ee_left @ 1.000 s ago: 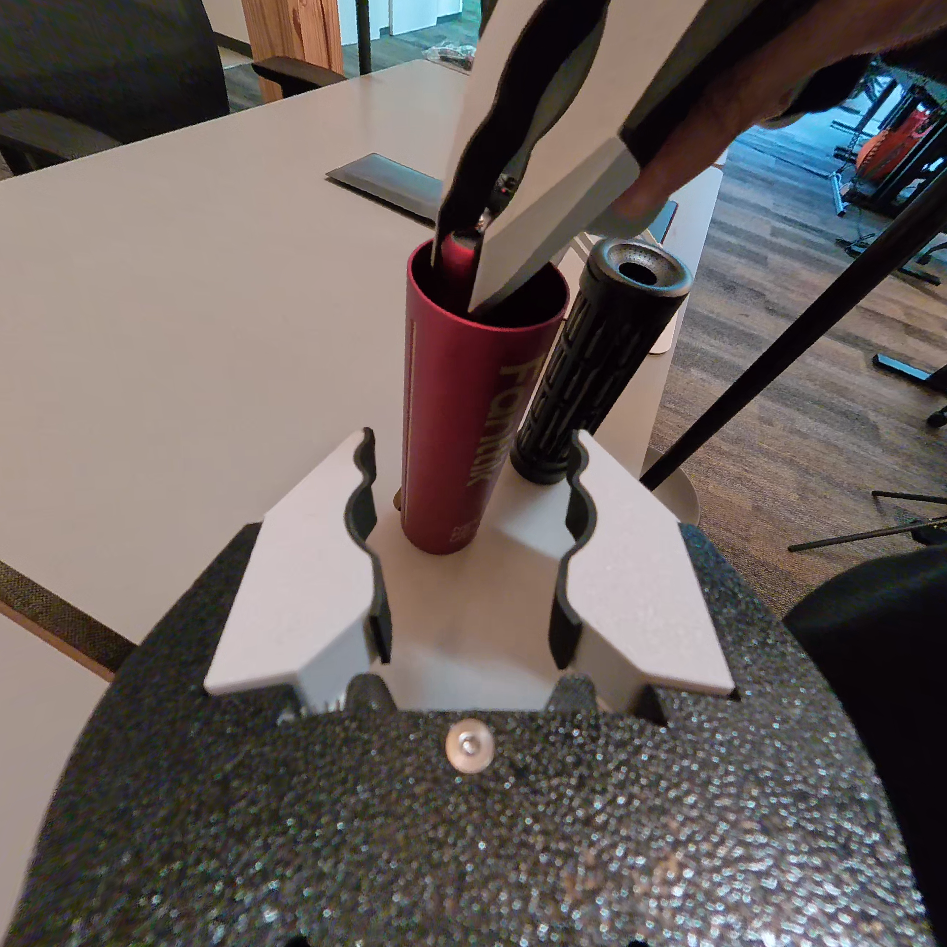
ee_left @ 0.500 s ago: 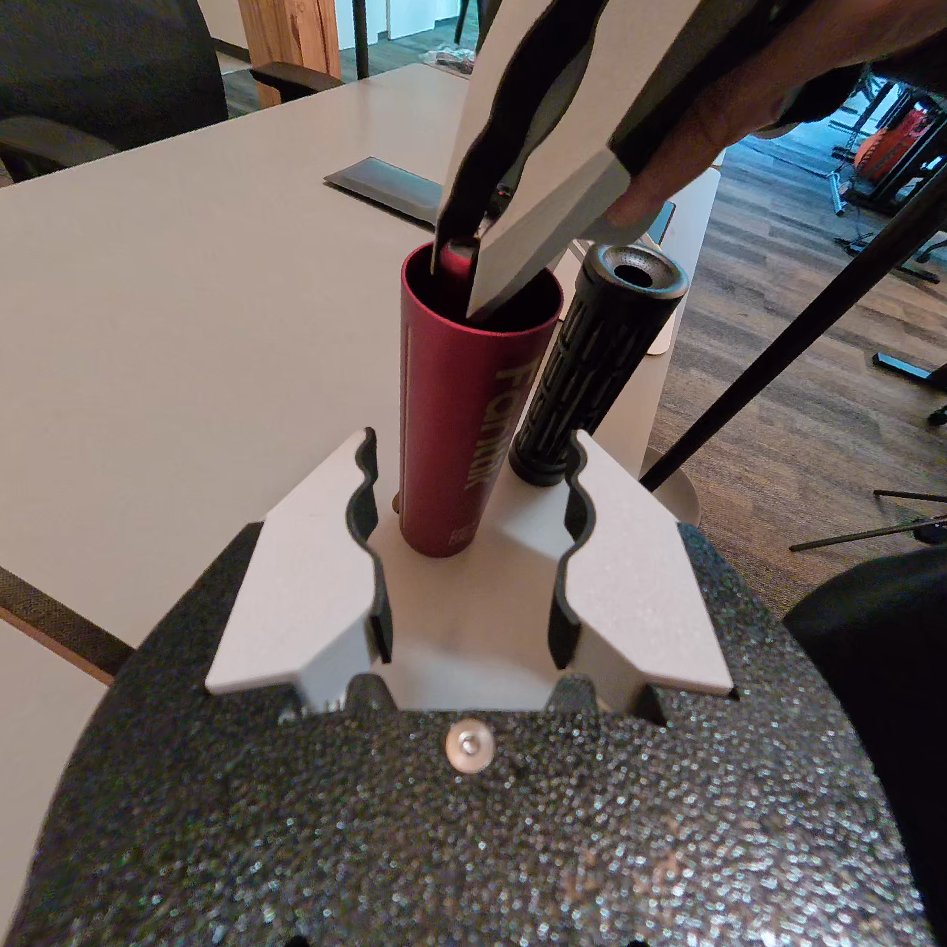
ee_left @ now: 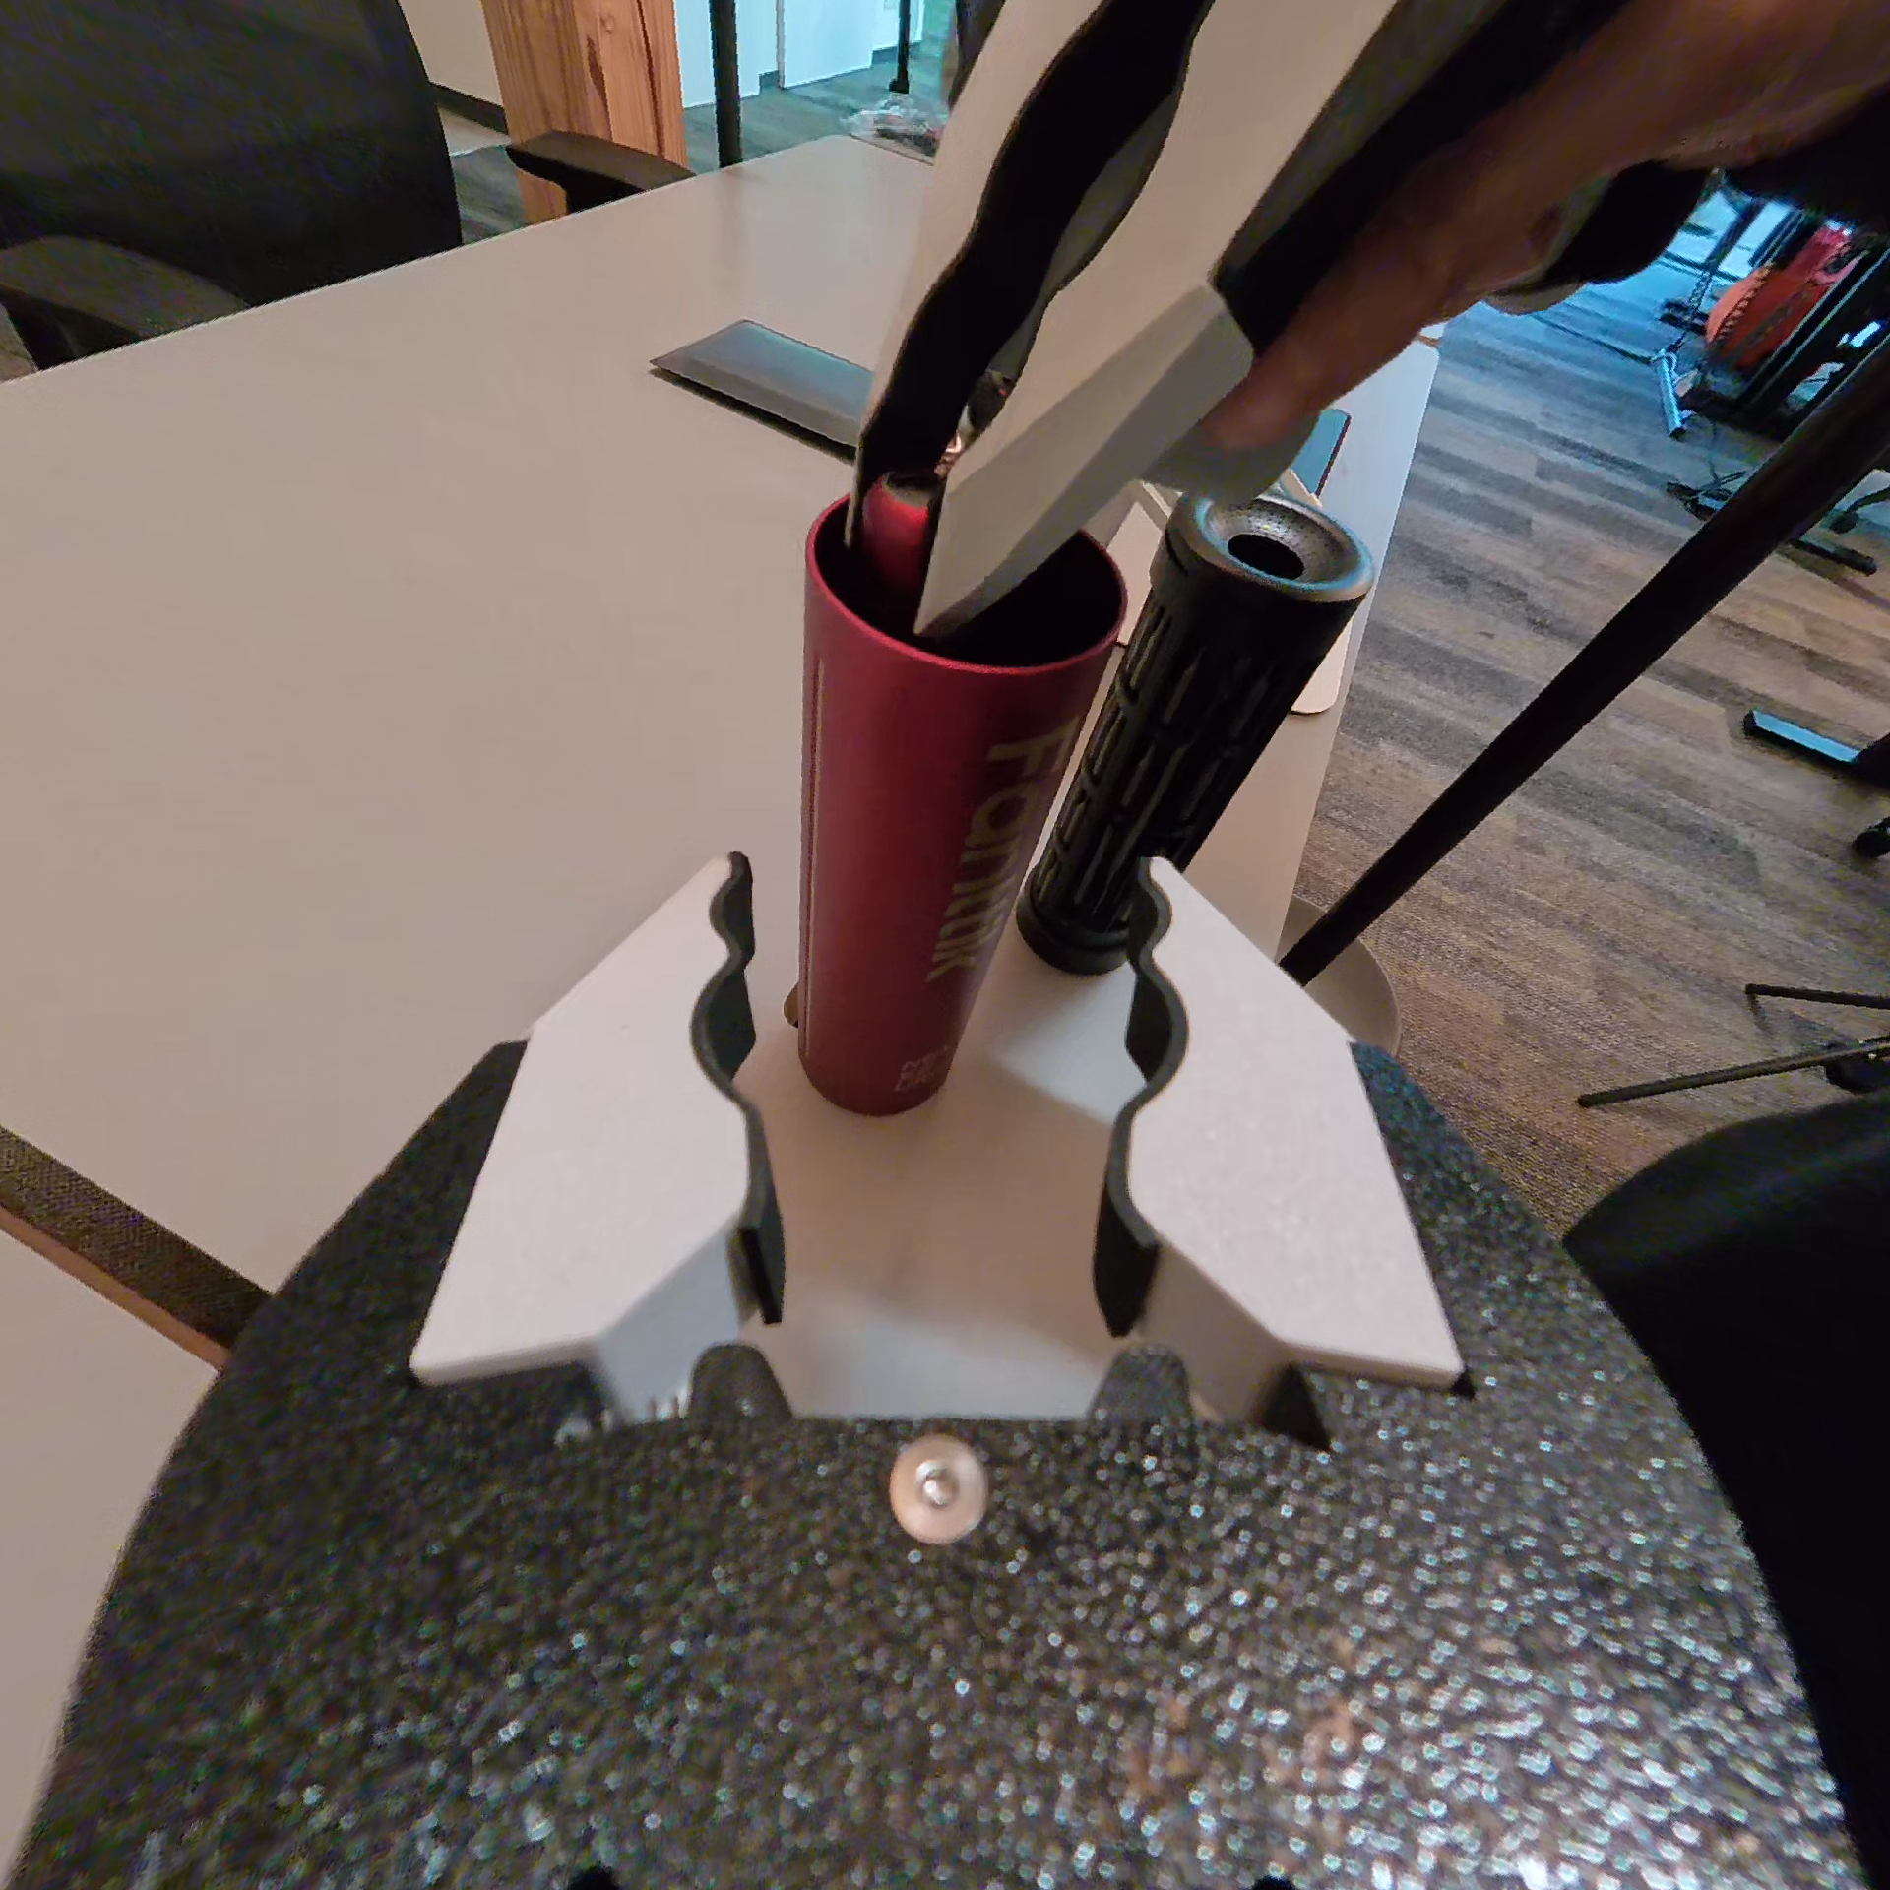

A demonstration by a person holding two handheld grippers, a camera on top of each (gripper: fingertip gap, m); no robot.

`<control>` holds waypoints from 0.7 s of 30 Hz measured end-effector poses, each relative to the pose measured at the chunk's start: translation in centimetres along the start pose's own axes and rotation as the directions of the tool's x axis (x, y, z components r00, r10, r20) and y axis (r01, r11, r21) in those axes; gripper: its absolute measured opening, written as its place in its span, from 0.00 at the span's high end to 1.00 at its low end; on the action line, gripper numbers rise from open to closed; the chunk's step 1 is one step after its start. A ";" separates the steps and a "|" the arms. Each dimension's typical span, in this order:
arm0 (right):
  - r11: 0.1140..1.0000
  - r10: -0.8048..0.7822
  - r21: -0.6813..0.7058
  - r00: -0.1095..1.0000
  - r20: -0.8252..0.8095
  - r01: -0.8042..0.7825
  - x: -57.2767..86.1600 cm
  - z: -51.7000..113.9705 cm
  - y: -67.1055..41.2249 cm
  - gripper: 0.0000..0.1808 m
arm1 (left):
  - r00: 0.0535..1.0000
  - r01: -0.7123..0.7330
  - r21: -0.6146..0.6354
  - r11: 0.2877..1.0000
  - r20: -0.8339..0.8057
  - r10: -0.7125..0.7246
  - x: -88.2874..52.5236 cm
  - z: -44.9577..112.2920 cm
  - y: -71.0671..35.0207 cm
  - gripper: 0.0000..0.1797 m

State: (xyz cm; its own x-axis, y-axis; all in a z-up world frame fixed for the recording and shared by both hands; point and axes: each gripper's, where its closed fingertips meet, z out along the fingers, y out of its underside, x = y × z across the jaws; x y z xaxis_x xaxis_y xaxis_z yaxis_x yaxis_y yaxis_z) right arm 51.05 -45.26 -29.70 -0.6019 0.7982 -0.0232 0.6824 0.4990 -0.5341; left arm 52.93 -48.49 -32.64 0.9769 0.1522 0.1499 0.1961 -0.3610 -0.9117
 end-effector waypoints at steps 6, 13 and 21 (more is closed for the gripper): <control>0.999 0.000 -0.033 1.000 0.009 0.000 -0.1 0.1 0.5 0.89 | 1.000 0.007 0.001 1.000 0.005 -0.007 -0.1 0.0 0.1 0.61; 1.000 -0.007 -0.025 1.000 -0.009 0.006 0.1 0.1 0.4 0.89 | 1.000 0.003 0.010 1.000 0.004 -0.003 -0.3 0.1 -0.2 0.61; 1.000 -0.002 -0.021 1.000 -0.008 0.002 0.1 0.1 0.5 0.89 | 0.999 -0.053 -0.022 0.998 -0.006 0.053 -0.6 1.2 0.6 0.56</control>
State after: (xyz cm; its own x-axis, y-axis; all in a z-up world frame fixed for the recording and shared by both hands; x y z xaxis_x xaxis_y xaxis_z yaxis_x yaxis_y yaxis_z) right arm 51.28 -44.93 -30.02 -0.6003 0.7996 -0.0154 0.6898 0.5079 -0.5159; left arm 52.34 -47.72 -33.77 0.9864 0.1276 0.1036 0.1458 -0.3885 -0.9098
